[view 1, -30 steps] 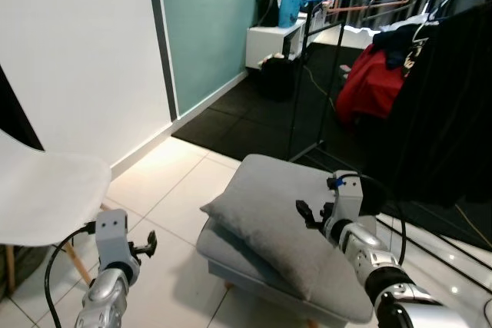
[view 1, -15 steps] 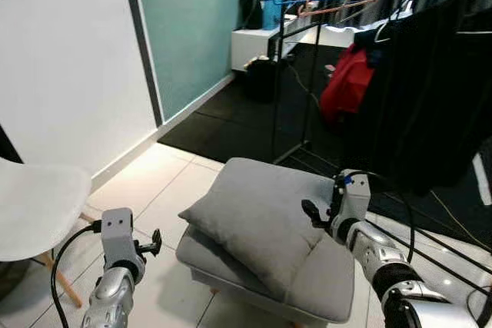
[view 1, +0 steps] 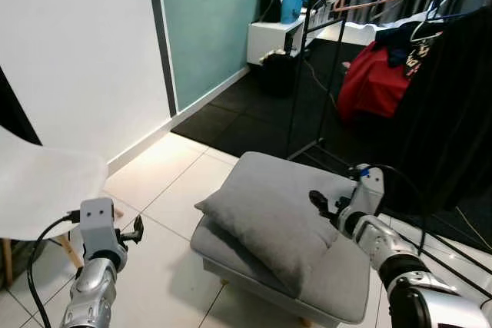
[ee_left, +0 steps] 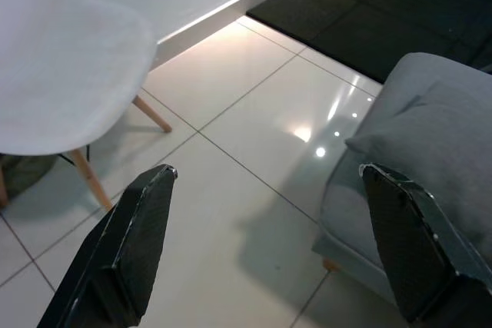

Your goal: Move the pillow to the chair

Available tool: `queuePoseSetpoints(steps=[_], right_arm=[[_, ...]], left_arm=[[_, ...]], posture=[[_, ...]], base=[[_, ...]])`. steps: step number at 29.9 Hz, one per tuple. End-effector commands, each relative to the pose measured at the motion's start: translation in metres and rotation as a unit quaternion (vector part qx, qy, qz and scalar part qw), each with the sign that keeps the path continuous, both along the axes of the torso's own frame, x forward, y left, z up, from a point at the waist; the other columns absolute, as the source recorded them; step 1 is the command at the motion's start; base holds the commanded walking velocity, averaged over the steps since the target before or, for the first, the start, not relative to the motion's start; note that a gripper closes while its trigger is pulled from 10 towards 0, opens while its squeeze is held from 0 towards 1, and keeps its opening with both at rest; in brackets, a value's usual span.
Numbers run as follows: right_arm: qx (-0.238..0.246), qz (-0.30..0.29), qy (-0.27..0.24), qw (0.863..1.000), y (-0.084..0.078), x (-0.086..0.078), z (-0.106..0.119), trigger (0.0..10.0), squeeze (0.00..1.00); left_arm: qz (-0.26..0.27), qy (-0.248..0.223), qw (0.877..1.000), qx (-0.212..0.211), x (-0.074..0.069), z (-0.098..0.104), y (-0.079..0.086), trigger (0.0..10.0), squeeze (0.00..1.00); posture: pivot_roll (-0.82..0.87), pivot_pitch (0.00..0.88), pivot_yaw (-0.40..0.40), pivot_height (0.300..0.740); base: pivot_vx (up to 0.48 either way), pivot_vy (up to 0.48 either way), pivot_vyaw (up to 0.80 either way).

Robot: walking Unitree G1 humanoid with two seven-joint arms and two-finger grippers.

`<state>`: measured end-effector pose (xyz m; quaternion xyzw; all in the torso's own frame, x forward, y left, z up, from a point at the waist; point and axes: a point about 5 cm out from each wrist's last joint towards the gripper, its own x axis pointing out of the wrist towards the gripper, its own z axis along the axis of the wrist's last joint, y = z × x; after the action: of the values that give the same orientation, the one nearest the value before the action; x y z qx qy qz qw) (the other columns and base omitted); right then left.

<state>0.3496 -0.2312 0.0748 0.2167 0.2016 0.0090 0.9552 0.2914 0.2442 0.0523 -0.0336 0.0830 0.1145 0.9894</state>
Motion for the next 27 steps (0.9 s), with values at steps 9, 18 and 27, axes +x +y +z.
queuePoseSetpoints(steps=[9,18,27], right_arm=[[0.085,-0.064,0.019,0.994,-0.008,-0.009,-0.011,10.0,0.00],[0.095,-0.086,0.013,0.992,-0.012,-0.006,-0.007,10.0,0.00],[0.128,-0.132,-0.003,0.983,-0.029,-0.008,-0.001,10.0,0.00]], left_arm=[[-0.003,-0.026,0.999,-0.019,-0.003,0.011,0.009,10.0,0.00],[-0.007,-0.048,0.999,-0.016,0.000,0.027,0.014,10.0,0.00],[-0.011,-0.062,0.998,-0.012,-0.008,0.039,0.020,10.0,0.00]], posture=[[-0.16,0.018,0.002,0.620],[-0.14,0.052,0.007,0.595],[-0.12,0.102,0.029,0.565]], base=[[0.000,0.000,0.00],[0.000,0.000,0.00],[0.000,0.000,0.00]])
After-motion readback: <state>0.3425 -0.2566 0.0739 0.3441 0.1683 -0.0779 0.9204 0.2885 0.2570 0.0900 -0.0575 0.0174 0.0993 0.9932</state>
